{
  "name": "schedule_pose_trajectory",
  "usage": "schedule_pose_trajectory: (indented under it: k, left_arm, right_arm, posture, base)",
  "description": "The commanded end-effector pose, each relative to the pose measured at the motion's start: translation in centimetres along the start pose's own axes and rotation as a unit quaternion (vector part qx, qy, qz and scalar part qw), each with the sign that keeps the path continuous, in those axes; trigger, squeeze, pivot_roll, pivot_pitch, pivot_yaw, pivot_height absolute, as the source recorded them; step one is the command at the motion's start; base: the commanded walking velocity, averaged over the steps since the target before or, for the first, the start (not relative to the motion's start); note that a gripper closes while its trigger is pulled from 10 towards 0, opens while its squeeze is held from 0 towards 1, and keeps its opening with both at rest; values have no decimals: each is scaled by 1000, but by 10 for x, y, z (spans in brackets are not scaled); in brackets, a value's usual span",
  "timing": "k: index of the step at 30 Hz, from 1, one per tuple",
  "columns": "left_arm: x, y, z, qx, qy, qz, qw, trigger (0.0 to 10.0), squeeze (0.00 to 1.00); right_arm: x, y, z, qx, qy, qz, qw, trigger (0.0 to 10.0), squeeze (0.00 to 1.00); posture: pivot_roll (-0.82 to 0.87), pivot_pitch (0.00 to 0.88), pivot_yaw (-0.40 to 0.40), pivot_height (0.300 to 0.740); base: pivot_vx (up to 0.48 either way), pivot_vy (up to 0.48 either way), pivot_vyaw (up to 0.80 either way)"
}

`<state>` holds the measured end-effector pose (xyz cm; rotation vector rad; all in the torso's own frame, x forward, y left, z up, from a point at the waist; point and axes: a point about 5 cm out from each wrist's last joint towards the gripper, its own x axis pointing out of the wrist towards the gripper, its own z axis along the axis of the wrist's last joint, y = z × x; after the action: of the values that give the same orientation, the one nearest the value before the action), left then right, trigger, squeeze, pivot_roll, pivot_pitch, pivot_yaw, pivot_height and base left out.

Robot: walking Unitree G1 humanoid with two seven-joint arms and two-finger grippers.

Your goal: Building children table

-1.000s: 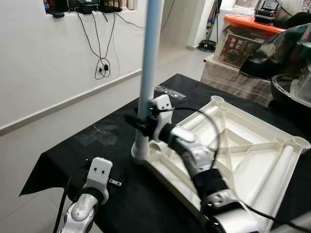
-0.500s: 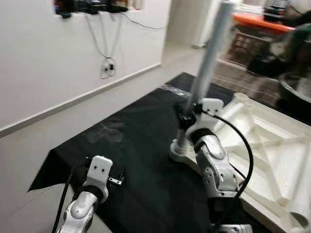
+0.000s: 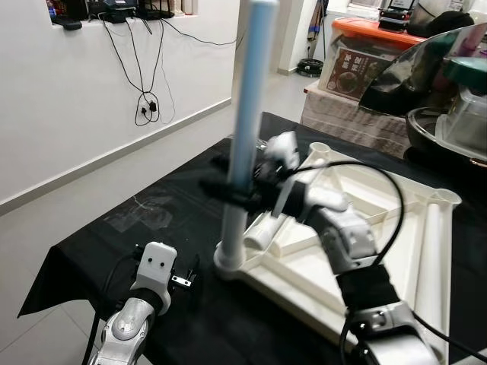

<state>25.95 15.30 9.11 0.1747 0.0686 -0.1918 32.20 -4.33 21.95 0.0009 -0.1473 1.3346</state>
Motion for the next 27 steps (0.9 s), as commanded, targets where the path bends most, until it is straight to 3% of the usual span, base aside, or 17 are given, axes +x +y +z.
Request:
schedule_pose_trajectory:
  k: [1, 2, 3, 4, 6, 8, 10, 11, 12, 13, 14, 18, 19, 20, 21, 23, 27]
  left_arm:
    - [-3, 2, -4, 6, 6, 1, 1000, 10000, 0]
    - [-3, 2, -4, 6, 6, 1, 1000, 10000, 0]
    - [-5, 2, -5, 6, 8, 2, 1000, 10000, 0]
    - [-6, 3, -6, 6, 9, 2, 1000, 10000, 0]
    - [-6, 3, -7, 5, 11, 2, 1000, 10000, 0]
    - [-6, 3, -7, 5, 11, 2, 1000, 10000, 0]
    - [-4, 0, -7, 4, 12, -3, 1000, 10000, 0]
    - [-4, 0, -7, 4, 12, -3, 1000, 10000, 0]
    - [-3, -2, -7, 4, 11, -7, 1000, 10000, 0]
    - [-2, -3, -6, 1, 10, -11, 1000, 10000, 0]
    - [-2, -3, -6, 1, 10, -11, 1000, 10000, 0]
    - [-1, -5, -6, -2, 9, -15, 1000, 10000, 0]
    - [-1, -4, -6, -2, 9, -16, 1000, 10000, 0]
    - [-1, -3, -6, -1, 10, -16, 1000, 10000, 0]
    - [-1, -3, -6, -1, 10, -16, 1000, 10000, 0]
    - [-1, -3, -6, -1, 10, -17, 1000, 10000, 0]
    - [-1, -3, -6, -1, 10, -17, 1000, 10000, 0]
  right_arm:
    - [13, -2, -21, 16, 56, -59, 997, 0, 0]
    - [13, -2, -21, 16, 56, -59, 997, 0, 0]
    - [9, -20, -29, 38, 73, -190, 978, 0, 0]
    - [-1, -36, -35, 54, 84, -315, 944, 0, 0]
    - [-38, -55, -45, 62, 89, -517, 849, 0, 0]
    - [-38, -55, -45, 62, 89, -517, 849, 0, 0]
    - [-65, -56, -47, 55, 71, -603, 793, 0, 0]
    - [-65, -56, -47, 55, 71, -603, 793, 0, 0]
    - [-71, -52, -44, 53, 49, -622, 779, 4196, 0]
    - [-65, -46, -39, 52, 28, -596, 801, 10000, 0]
    - [-65, -46, -39, 52, 28, -596, 801, 10000, 0]
    - [-55, -36, -26, 43, -18, -545, 837, 10000, 0]
    - [-48, -39, -14, 46, -41, -485, 872, 10000, 1000]
    - [-39, -41, 1, 41, -63, -399, 914, 10000, 0]
    - [-39, -41, 1, 41, -63, -399, 914, 10000, 0]
    - [-29, -41, 20, 26, -72, -227, 971, 10000, 0]
    - [-26, -39, 23, 19, -66, -165, 984, 10000, 0]
  posture:
    - [110, 0, -124, 740]
    - [110, 0, -124, 740]
    - [108, 0, -125, 740]
    - [102, 0, -122, 740]
    - [92, 0, -114, 740]
    - [92, 0, -114, 740]
    - [75, 0, -107, 740]
    - [75, 0, -107, 740]
    - [69, 0, -103, 740]
    - [66, 0, -100, 740]
    - [66, 0, -100, 740]
    - [66, 0, -100, 740]
    - [66, 0, -99, 740]
    - [67, 0, -100, 740]
    - [67, 0, -100, 740]
    - [75, 0, -101, 740]
    - [75, 0, -101, 740]
  base:
    - [0, 0, 0]
    - [0, 0, 0]
    - [0, 0, 0]
    - [0, 0, 0]
    - [0, 0, 0]
    - [0, 0, 0]
    - [0, 0, 0]
    - [0, 0, 0]
    - [0, 0, 0]
    - [0, 0, 0]
    - [0, 0, 0]
    - [0, 0, 0]
    - [0, 0, 0]
    - [0, 0, 0]
    - [0, 0, 0]
    - [0, 0, 0]
    - [0, 0, 0]
